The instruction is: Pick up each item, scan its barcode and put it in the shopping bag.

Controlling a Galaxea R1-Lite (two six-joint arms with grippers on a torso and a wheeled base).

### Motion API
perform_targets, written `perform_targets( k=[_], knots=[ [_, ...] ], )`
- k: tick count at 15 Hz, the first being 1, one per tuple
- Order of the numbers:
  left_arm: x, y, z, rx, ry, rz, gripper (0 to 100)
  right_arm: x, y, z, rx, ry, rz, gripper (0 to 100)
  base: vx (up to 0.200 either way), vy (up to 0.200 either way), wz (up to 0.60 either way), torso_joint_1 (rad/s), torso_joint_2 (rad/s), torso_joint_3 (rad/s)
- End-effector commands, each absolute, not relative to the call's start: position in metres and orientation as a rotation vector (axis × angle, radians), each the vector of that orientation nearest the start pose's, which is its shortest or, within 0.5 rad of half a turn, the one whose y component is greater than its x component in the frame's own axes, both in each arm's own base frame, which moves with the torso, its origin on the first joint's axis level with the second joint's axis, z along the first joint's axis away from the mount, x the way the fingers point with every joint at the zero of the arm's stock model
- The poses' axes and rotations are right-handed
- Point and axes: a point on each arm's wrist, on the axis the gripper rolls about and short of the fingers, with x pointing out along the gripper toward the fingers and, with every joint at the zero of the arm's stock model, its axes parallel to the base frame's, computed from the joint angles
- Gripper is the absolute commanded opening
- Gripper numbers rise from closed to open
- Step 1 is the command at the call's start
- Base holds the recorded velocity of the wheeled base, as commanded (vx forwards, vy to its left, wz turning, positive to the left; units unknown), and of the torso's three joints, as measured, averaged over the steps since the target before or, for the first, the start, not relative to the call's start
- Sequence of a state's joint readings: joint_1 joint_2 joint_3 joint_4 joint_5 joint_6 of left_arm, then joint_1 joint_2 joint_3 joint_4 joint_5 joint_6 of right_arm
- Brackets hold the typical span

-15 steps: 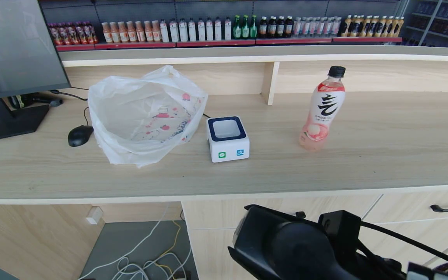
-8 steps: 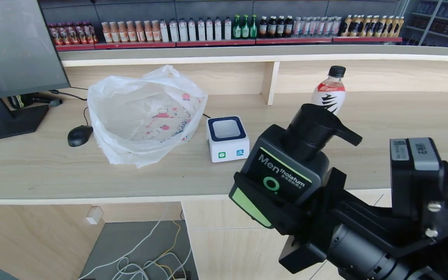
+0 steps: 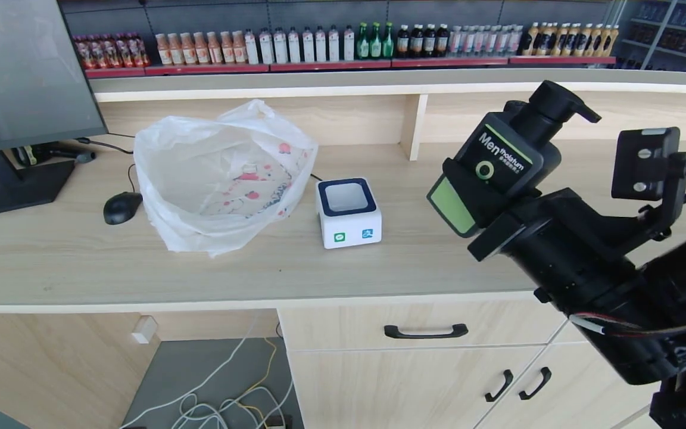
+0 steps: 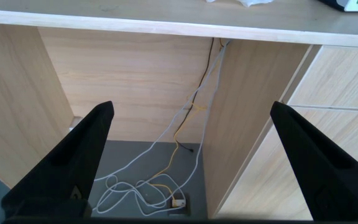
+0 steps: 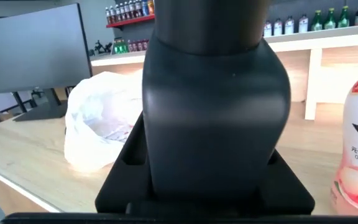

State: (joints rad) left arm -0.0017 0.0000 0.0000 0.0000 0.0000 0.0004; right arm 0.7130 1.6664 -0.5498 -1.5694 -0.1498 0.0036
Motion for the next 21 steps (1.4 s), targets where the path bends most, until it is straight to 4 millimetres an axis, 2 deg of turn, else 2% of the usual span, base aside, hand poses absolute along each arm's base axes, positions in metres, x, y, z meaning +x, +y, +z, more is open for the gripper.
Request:
perform_targets(
  k=[1, 3, 14, 18, 20, 21],
  knots=[
    [-0.023, 0.0, 0.075, 0.005, 0.0, -0.002, 100, 0.208, 0.161, 0.222, 0.194, -0.428, 0.515, 0, 0.0, 0.0, 0.0, 0.0, 0.0, 0.0],
    [-0.023, 0.0, 0.075, 0.005, 0.0, -0.002, 100, 0.21, 0.164, 0.219, 0.188, -0.42, 0.521, 0, 0.0, 0.0, 0.0, 0.0, 0.0, 0.0],
    [-0.023, 0.0, 0.075, -0.005, 0.0, 0.0, 100, 0.213, 0.166, 0.217, 0.192, -0.412, 0.532, 0, 0.0, 0.2, 0.0, 0.004, 0.0, 0.001],
    [-0.023, 0.0, 0.075, -0.002, 0.0, 0.0, 100, 0.215, 0.17, 0.215, 0.198, -0.404, 0.55, 0, 0.0, 0.0, 0.0, 0.0, 0.0, 0.0],
    [-0.023, 0.0, 0.075, -0.002, 0.0, -0.002, 100, 0.204, 0.17, 0.199, 0.219, -0.321, 0.581, 0, 0.0, 0.0, 0.0, 0.0, 0.0, 0.0],
    [-0.023, 0.0, 0.075, -0.002, 0.0, -0.002, 100, 0.204, 0.17, 0.198, 0.227, -0.314, 0.581, 0, 0.0, 0.0, 0.0, 0.0, 0.0, 0.0]
  ],
)
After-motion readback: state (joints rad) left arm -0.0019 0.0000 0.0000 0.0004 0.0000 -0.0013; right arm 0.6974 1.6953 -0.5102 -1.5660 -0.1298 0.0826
